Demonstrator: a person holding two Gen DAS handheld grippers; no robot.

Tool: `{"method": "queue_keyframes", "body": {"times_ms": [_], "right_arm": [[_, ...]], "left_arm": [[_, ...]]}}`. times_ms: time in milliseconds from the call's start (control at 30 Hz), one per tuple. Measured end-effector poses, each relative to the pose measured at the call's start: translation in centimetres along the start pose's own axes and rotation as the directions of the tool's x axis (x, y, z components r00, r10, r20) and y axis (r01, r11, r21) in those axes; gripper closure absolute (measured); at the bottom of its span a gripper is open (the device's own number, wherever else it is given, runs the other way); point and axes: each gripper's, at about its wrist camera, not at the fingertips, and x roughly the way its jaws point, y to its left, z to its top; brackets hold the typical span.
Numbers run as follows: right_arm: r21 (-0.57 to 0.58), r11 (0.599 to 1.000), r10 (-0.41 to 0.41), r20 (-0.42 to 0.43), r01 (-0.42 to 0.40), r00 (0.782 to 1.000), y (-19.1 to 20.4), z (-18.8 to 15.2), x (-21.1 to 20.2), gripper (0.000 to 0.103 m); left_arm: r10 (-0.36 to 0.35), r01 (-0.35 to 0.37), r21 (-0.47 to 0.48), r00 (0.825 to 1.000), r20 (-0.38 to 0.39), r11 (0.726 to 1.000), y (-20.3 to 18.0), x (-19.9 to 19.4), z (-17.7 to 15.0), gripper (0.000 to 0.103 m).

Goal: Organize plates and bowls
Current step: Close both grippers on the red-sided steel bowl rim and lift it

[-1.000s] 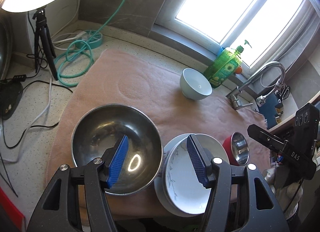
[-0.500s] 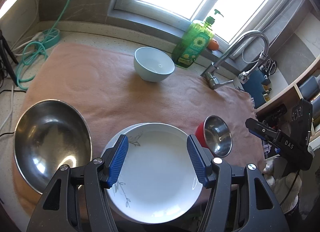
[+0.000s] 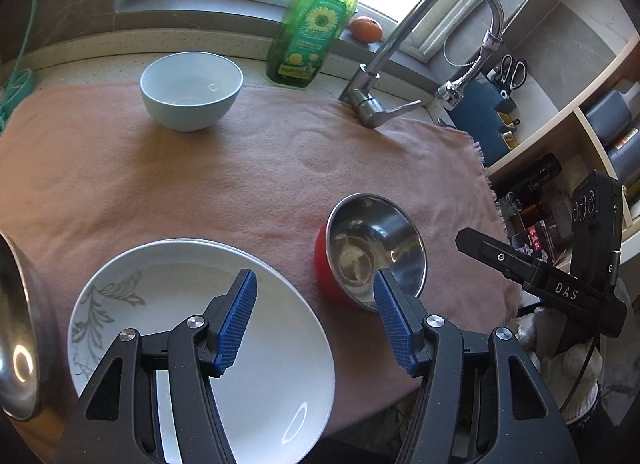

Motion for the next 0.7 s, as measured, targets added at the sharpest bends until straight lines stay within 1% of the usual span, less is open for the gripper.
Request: {"method": "queue_keyframes", "body": {"times_ms": [167,267,333,367,400,433,500,533,567,600,633,700], "right_arm": [[0.009,1.000,0.023,-0.018,-0.023,1.000,-0.6,-0.2,0.7,0.011],[0.011,0.999,0.032,-0.034,-0.032,0.999,-0.7,-0.3,1.3,0.018],[0.021,0.999,0.047,-0.045,-0.046,0.998,-0.8,-0.3,1.8,0.020],[0.025,0.998,0.053,-0.051,-0.052,0.997,-0.9,-0.3,2.0,0.023],[0.028,0.998,0.059,-0.058,-0.058,0.997,-0.9,-0.3,2.2,0.028],[0.029,0.998,0.066,-0.065,-0.064,0.996,-0.8,-0.4,2.4,0.031],[0.028,0.997,0.075,-0.075,-0.073,0.994,-0.7,-0.4,2.8,0.040],[0.025,0.997,0.079,-0.080,-0.077,0.994,-0.6,-0.5,2.9,0.042],[0.021,0.997,0.082,-0.085,-0.080,0.993,-0.5,-0.5,3.1,0.045],[0.017,0.997,0.083,-0.089,-0.082,0.993,-0.5,-0.5,3.3,0.049],[0.015,0.996,0.083,-0.094,-0.082,0.992,-0.4,-0.5,3.6,0.051],[0.019,0.996,0.094,-0.105,-0.093,0.990,-0.4,-0.5,4.0,0.061]], "left_arm": [[-0.006,0.007,0.031,1.000,-0.026,0.999,-1.4,1.7,0.3,0.043],[-0.008,0.010,0.045,0.999,-0.032,0.999,-2.0,2.6,0.5,0.043],[-0.010,0.012,0.040,0.999,-0.044,0.999,-2.1,3.2,0.7,0.043],[-0.016,0.017,0.035,0.999,-0.050,0.999,-2.0,3.4,0.7,0.045],[-0.015,0.017,0.031,0.998,-0.055,0.999,-1.9,3.6,0.7,0.045],[-0.015,0.017,0.031,0.998,-0.058,0.999,-1.9,3.7,0.8,0.046],[-0.014,0.016,0.030,0.998,-0.066,0.999,-1.8,4.0,0.8,0.057],[-0.016,0.017,0.024,0.997,-0.071,1.000,-1.7,4.1,0.8,0.059],[-0.022,0.023,0.015,0.997,-0.076,1.000,-1.6,4.3,0.9,0.063],[-0.030,0.031,0.006,0.996,-0.081,1.000,-1.5,4.4,1.0,0.070],[-0.035,0.035,-0.001,0.996,-0.085,0.999,-1.4,4.6,1.0,0.073],[-0.034,0.034,-0.006,0.996,-0.086,0.999,-1.4,4.7,1.0,0.080]]}}
